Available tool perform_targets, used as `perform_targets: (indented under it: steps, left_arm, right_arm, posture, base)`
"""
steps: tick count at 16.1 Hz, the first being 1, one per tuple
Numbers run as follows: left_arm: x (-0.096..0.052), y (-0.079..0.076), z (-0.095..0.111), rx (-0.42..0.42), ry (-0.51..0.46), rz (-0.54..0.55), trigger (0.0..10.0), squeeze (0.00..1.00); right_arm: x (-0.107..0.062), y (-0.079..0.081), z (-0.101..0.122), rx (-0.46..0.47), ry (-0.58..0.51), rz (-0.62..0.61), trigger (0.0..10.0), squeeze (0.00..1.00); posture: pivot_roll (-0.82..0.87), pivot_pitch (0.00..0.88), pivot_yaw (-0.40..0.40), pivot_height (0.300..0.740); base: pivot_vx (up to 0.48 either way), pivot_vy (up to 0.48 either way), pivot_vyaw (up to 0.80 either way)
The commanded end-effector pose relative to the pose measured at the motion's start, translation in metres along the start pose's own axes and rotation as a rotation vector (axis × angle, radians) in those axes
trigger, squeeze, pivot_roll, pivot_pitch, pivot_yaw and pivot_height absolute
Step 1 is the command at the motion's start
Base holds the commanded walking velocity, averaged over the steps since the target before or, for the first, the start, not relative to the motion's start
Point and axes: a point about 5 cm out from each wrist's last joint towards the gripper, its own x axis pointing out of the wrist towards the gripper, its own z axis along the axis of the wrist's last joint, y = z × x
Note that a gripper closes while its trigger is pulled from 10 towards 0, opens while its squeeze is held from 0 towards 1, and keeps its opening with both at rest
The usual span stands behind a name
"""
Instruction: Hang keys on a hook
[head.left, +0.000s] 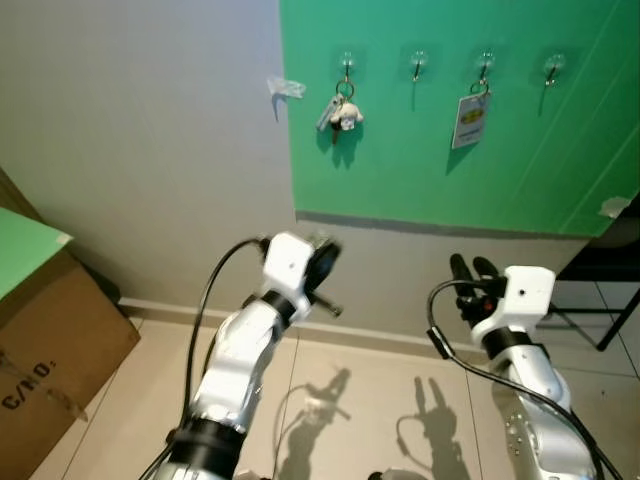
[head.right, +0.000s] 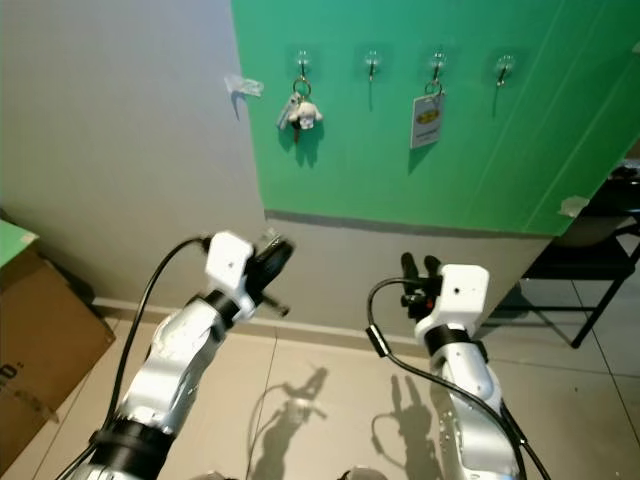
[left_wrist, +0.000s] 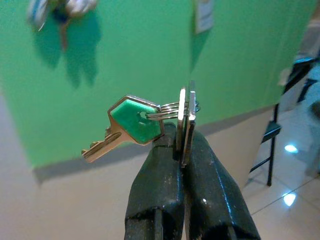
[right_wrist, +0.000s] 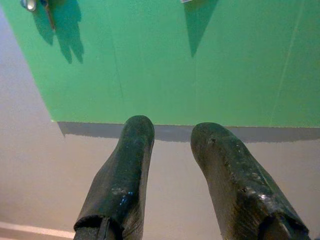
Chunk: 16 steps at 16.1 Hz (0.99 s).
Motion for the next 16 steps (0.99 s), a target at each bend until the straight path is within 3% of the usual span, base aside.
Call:
perform_targets:
  steps: [1, 6, 11, 16]
  left_arm:
    - [0.005, -0.004, 0.010, 0.002, -0.029, -0.031, 0.0, 0.00]
    - [0.010, -0.007, 0.009, 0.005, -0.004, -0.094, 0.0, 0.00]
    - [0.013, -0.008, 0.010, 0.001, -0.003, -0.128, 0.0, 0.00]
    - [0.013, -0.010, 0.009, 0.010, 0.034, -0.172, 0.0, 0.00]
  right_arm:
    - [0.001, 0.002, -0.001, 0.002, -0.008, 0.000, 10.0, 0.00]
    - [0.003, 0.008, 0.001, -0.007, -0.030, 0.009, 10.0, 0.00]
    - [0.006, 0.010, -0.001, -0.027, -0.036, 0.009, 10.0, 0.00]
    - [0.007, 0.012, -0.003, -0.028, -0.033, 0.021, 10.0, 0.00]
  posture:
    - [-0.20, 0.015, 0.033, 0.740]
    - [-0.21, 0.010, 0.049, 0.740]
    - [-0.21, 0.009, 0.051, 0.740]
    - [-0.20, 0.011, 0.049, 0.740]
  base:
    - [0.428, 0.000, 0.00]
    - [0.435, 0.000, 0.00]
    - [0.449, 0.000, -0.60]
    - [0.000, 0.000, 0.00]
